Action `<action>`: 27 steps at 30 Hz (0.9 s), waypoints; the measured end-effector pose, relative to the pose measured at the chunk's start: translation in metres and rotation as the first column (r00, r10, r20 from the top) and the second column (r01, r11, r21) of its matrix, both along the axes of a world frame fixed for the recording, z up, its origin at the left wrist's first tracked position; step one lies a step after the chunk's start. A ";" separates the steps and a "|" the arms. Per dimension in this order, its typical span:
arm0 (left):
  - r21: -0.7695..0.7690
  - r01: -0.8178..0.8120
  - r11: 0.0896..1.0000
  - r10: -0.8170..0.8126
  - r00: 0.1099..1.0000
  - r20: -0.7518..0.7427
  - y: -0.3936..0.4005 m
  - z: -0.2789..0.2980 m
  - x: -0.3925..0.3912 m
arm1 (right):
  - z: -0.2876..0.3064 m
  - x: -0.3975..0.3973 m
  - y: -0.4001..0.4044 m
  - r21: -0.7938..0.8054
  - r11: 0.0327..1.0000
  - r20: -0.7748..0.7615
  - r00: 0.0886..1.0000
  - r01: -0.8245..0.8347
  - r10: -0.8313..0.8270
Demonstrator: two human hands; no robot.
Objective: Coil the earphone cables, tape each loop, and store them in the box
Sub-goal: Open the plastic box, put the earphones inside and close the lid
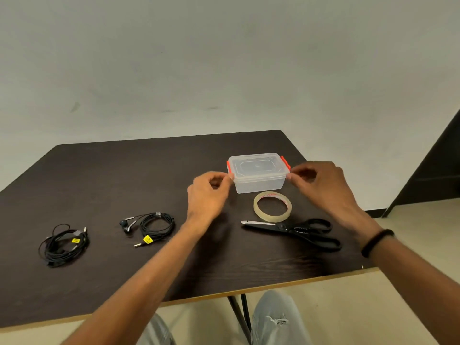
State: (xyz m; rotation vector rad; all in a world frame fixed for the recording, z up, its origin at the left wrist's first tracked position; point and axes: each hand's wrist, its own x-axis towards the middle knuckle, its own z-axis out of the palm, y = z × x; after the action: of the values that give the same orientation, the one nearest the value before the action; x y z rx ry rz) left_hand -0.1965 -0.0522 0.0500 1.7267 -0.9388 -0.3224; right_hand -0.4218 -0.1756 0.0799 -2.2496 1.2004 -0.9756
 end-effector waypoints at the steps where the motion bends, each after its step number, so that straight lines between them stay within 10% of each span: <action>1: 0.026 -0.029 0.999 0.030 0.999 -0.033 -0.009 0.006 0.006 | 0.004 0.008 -0.009 0.028 0.999 0.048 0.998 0.045 -0.047; 8: 0.164 -0.006 0.986 0.048 0.967 -0.249 -0.055 0.017 0.025 | 0.001 0.059 -0.049 0.317 0.937 0.134 0.971 0.146 -0.196; 27: 0.202 -0.176 0.963 0.214 0.960 -0.180 0.076 0.002 0.190 | -0.017 0.215 0.038 0.435 0.889 0.289 0.957 -0.142 0.011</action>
State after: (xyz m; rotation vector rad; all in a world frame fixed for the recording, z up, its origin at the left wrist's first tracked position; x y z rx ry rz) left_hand -0.0067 0.0234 0.0523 1.8995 -0.6007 -0.4547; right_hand -0.2069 -0.1374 0.0630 -1.7148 1.0698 -0.8428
